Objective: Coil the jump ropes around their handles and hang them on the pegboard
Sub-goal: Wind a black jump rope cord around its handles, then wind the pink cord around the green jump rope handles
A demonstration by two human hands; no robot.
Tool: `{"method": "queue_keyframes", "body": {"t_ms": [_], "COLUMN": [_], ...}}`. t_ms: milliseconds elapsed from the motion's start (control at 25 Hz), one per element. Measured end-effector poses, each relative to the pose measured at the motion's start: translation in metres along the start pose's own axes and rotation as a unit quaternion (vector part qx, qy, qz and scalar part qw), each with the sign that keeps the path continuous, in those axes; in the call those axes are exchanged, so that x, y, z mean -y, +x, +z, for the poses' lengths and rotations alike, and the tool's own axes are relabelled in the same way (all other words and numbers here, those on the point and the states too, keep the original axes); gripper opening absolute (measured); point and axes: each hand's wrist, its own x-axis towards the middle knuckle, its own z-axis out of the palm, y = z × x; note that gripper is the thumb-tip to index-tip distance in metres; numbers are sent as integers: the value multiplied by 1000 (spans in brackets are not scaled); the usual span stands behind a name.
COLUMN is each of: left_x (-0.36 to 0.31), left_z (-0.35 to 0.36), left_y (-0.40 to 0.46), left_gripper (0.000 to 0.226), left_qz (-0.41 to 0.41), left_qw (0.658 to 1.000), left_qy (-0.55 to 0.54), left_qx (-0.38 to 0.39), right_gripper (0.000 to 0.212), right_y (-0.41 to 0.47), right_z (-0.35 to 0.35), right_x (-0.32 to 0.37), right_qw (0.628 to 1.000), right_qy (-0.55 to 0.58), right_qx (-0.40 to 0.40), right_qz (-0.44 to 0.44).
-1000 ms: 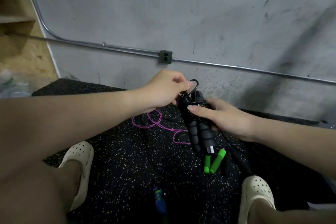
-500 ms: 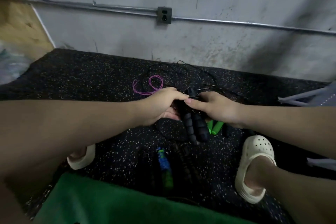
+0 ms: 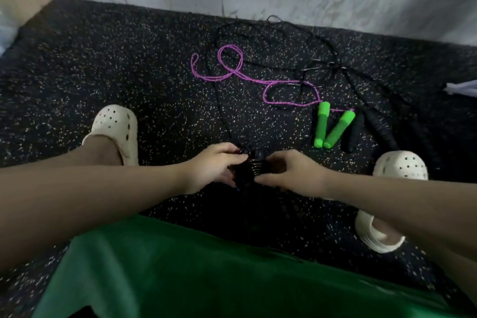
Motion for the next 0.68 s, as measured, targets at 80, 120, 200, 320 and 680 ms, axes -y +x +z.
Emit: {"method": "queue_keyframes", "body": {"t_ms": [80,120,200,320,680], "left_x": [19,26,39,52,9], "left_z": [-11,-16,-21,-28,-38], "left_y": [1,2,3,7,37], "left_gripper": [18,17,17,17,16], "left_qz": [-7,-12,-23,-22,18], "left_qw": [1000,1000,1000,993,987], "left_qy": [3,6,15,117,156], "left_qx": [7,8,0,-13,-43], "right_gripper": [34,32,29,32,19], "right_y": [8,13,21,33,51], "right_z": [16,24,37,45,11], "right_x": [-4,-5,-8,-12,-10], "right_qw": [998,996,989,973,975], "right_qy": [-52,-68,-123,-220,-171], "right_qx": [18,26,21,8,-104], "right_qz": [-36,-52,-77,-76,-94]}}
